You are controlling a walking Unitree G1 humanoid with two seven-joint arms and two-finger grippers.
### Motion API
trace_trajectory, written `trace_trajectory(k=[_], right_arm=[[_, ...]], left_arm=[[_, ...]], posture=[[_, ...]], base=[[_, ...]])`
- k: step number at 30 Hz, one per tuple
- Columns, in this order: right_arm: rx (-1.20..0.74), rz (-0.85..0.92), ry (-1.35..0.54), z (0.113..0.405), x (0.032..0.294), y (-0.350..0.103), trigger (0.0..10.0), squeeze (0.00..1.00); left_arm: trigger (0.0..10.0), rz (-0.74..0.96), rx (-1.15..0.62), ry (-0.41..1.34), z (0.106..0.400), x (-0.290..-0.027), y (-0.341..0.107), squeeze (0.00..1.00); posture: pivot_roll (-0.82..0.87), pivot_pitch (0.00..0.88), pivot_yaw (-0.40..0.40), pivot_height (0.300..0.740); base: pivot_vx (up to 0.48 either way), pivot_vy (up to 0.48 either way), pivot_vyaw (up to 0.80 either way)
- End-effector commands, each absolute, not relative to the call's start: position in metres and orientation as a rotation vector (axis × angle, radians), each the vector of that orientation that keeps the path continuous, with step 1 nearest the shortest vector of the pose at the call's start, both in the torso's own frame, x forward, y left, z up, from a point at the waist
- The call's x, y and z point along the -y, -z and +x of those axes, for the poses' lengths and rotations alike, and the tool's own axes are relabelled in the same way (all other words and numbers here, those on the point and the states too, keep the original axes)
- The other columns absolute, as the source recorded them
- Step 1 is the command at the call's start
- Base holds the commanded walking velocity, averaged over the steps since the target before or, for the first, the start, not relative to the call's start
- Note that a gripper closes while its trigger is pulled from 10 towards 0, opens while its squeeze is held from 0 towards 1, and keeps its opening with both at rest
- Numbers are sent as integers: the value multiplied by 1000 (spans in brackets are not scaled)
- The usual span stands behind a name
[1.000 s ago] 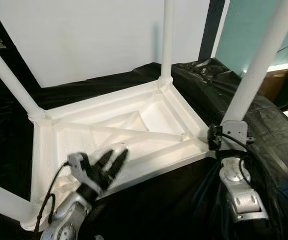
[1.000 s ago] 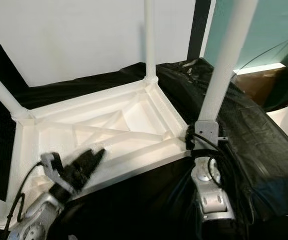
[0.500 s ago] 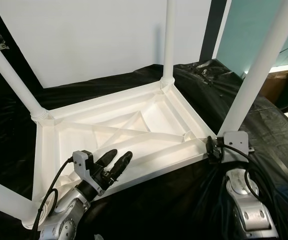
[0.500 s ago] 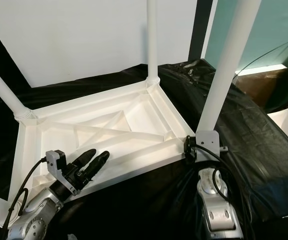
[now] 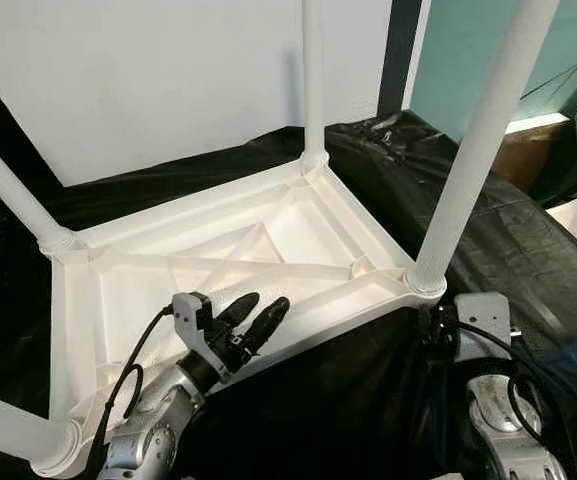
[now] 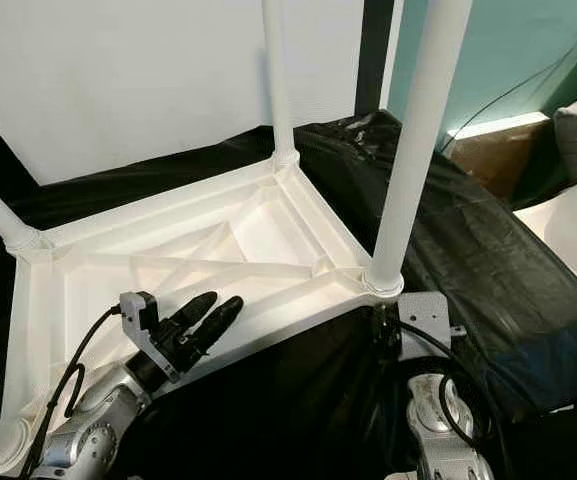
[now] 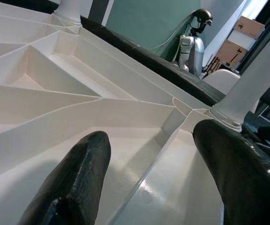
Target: Building children table
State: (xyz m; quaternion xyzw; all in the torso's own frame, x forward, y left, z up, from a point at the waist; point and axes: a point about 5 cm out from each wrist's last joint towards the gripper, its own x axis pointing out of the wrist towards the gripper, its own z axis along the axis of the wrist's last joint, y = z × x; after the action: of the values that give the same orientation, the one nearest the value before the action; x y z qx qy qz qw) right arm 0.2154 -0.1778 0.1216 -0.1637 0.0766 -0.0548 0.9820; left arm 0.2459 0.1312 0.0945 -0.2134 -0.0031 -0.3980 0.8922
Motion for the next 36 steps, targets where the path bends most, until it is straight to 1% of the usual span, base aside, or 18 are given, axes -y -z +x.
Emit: trace_trajectory(k=[1, 2, 5, 8, 10, 11, 12, 13, 14, 15, 19, 21, 23, 26, 30, 34, 35, 36], right_arm=[[-164, -312, 77, 214, 174, -122, 3804, 0], [-175, -310, 38, 217, 172, -122, 0, 0], [-198, -321, -14, 225, 171, -119, 0, 0], [-199, -349, -76, 243, 169, -119, 0, 0], [-202, -353, -108, 252, 168, -119, 275, 0], [-206, -347, -119, 257, 168, -119, 824, 0], [-209, -342, -126, 260, 168, -119, 824, 0], [-209, -342, -126, 260, 168, -119, 824, 0], [-213, -341, -132, 263, 168, -119, 1255, 0], [-222, -337, -140, 268, 168, -119, 1373, 0], [-232, -334, -148, 277, 170, -118, 1529, 0], [-242, -348, -148, 288, 174, -115, 1765, 0], [-242, -348, -148, 288, 174, -115, 1765, 0], [-240, -360, -142, 301, 177, -115, 1647, 0], [-204, -369, -123, 323, 177, -125, 1882, 0], [-198, -358, -126, 324, 172, -126, 2039, 0], [-198, -352, -132, 323, 169, -125, 2235, 0], [-198, -347, -142, 319, 164, -122, 2863, 0]], left_arm=[[10000, -432, -14, 949, 240, -128, -88, 0], [10000, -416, -15, 956, 241, -128, -88, 0], [10000, -332, -29, 996, 244, -129, -87, 0], [10000, -178, -92, 1106, 247, -128, -85, 0], [10000, -142, -137, 1165, 248, -128, -86, 0], [10000, -127, -158, 1194, 248, -128, -87, 0], [10000, -116, -172, 1213, 248, -128, -87, 0], [10000, -116, -172, 1213, 248, -128, -87, 0], [10000, -107, -187, 1230, 248, -129, -87, 0], [10000, -99, -201, 1243, 247, -130, -87, 0], [10000, -93, -220, 1260, 245, -132, -87, 0], [10000, -99, -244, 1297, 241, -131, -85, 0], [10000, -99, -244, 1297, 241, -131, -85, 0], [10000, -102, -263, 1331, 237, -129, -83, 0], [10000, -104, -250, 1344, 238, -124, -86, 0], [10000, -106, -225, 1334, 240, -123, -88, 0], [10000, -126, -214, 1325, 241, -123, -90, 0], [10000, -173, -194, 1312, 240, -124, -94, 0]], posture=[[-137, 40, 60, 740], [-138, 40, 58, 740], [-136, 38, 55, 740], [-117, 26, 45, 740], [-96, 20, 36, 740], [-93, 19, 35, 740], [-86, 16, 31, 740], [-86, 16, 31, 740], [-73, 14, 26, 740], [-67, 13, 25, 740], [-60, 12, 24, 740], [-47, 12, 29, 740], [-47, 12, 29, 740], [-44, 12, 33, 740], [-30, 9, 33, 740], [-26, 10, 33, 740], [-25, 12, 33, 740], [-25, 13, 34, 740]], base=[[0, 0, 0], [0, 0, 0], [0, 0, 0], [0, 0, 0], [0, 0, 0], [0, 0, 0], [0, 0, 0], [0, 0, 0], [0, 0, 0], [0, 0, 0], [0, 0, 0], [0, 0, 0], [0, 0, 0], [0, 0, 0], [0, 0, 0], [0, 0, 0], [0, 0, 0], [0, 0, 0]])
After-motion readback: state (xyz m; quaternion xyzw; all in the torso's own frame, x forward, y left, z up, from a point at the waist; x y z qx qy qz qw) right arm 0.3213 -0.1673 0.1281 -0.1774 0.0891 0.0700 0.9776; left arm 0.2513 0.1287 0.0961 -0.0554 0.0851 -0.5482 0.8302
